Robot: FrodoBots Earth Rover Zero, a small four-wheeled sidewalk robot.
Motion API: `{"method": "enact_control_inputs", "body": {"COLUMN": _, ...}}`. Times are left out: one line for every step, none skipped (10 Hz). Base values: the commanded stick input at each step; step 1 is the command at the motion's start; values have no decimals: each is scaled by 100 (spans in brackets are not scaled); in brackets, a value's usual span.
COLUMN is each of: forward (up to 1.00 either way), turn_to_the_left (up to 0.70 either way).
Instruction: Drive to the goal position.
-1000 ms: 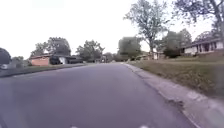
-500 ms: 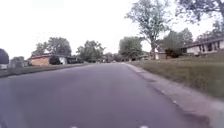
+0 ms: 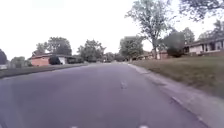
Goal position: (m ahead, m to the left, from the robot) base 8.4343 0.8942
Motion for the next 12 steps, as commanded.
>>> {"method": "enact_control_inputs", "body": {"forward": 100, "turn_to_the_left": 40}}
{"method": "enact_control_inputs", "body": {"forward": 100, "turn_to_the_left": 40}}
{"method": "enact_control_inputs", "body": {"forward": 100, "turn_to_the_left": 40}}
{"method": "enact_control_inputs", "body": {"forward": 100, "turn_to_the_left": 40}}
{"method": "enact_control_inputs", "body": {"forward": 100, "turn_to_the_left": 40}}
{"method": "enact_control_inputs", "body": {"forward": 100, "turn_to_the_left": 40}}
{"method": "enact_control_inputs", "body": {"forward": 100, "turn_to_the_left": 37}}
{"method": "enact_control_inputs", "body": {"forward": 100, "turn_to_the_left": 17}}
{"method": "enact_control_inputs", "body": {"forward": 100, "turn_to_the_left": 0}}
{"method": "enact_control_inputs", "body": {"forward": 100, "turn_to_the_left": 0}}
{"method": "enact_control_inputs", "body": {"forward": 100, "turn_to_the_left": 0}}
{"method": "enact_control_inputs", "body": {"forward": 100, "turn_to_the_left": 0}}
